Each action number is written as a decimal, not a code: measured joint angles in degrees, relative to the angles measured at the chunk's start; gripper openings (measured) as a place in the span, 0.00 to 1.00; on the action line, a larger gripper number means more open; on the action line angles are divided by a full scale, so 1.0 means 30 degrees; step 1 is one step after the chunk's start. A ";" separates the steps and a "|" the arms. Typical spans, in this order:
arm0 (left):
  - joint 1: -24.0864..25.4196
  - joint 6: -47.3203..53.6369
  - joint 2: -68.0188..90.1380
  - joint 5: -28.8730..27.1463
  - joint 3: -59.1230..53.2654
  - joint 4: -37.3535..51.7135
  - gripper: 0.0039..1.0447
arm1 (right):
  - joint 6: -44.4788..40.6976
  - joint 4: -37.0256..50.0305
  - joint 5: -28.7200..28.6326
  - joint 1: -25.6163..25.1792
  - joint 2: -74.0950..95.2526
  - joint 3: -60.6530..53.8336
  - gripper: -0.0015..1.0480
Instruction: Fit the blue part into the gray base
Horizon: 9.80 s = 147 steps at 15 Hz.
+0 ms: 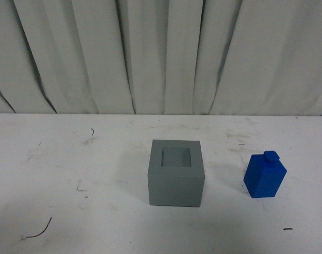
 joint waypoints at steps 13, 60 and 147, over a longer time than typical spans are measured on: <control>0.0000 -0.0007 0.0000 0.0000 0.0000 0.0000 0.94 | 0.0000 0.0000 -0.0007 0.0000 0.0000 0.0000 0.94; 0.0000 -0.0007 0.0000 0.0000 0.0000 0.0000 0.94 | -3.2611 -1.7507 -0.8320 0.1362 4.4916 3.3842 0.57; 0.0000 -0.0007 0.0000 0.0000 0.0000 0.0000 0.94 | 0.0000 0.4663 0.0000 -0.0102 0.4488 -0.0015 0.02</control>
